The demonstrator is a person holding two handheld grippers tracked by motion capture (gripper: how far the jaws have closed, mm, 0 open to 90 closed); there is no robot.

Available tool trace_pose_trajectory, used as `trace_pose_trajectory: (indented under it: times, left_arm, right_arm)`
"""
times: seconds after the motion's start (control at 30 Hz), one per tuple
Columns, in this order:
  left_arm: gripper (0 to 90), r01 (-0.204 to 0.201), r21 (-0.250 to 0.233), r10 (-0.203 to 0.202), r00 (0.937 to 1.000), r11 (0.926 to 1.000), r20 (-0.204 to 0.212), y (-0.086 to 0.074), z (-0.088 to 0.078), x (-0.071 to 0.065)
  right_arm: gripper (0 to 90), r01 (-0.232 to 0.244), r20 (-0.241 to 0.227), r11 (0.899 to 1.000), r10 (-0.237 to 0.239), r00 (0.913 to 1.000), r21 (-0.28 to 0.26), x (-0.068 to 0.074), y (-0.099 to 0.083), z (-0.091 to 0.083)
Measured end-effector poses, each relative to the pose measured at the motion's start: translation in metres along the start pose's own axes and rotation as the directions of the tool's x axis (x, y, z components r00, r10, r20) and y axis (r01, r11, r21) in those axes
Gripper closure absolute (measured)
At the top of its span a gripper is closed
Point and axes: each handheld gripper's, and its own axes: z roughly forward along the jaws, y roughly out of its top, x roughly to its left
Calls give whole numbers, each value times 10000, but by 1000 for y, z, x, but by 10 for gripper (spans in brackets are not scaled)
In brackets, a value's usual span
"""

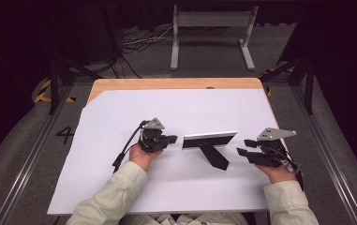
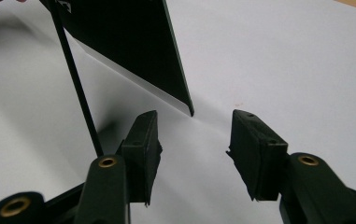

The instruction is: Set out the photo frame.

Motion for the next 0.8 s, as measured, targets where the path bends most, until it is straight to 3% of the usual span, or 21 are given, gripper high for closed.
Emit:
trace_pose_trajectory:
  times: [0.17,0.43,0.53,0.63,0.8]
  left_arm:
    - [900,-561,121,563,9983,9983,-173,0,7,-5]
    - [900,-803,396,814,9963,9960,-267,-2,17,-12]
    - [900,-758,409,762,9970,9963,-96,-3,21,-12]
    - [900,-1048,577,1056,9944,9928,-101,-4,27,-14]
    - [900,-1139,726,1153,9932,9908,-152,-4,28,-15]
  right_arm:
    - [516,8,4,10000,-8,10000,-2,0,0,0]
    - [506,-10,-10,10000,10,10000,14,1,0,2]
    - [506,-2,-43,10000,2,10000,2,2,0,3]
    - [506,97,-111,10000,-97,9999,-18,3,1,3]
    - [504,74,-113,10000,-74,9999,-65,3,1,2]
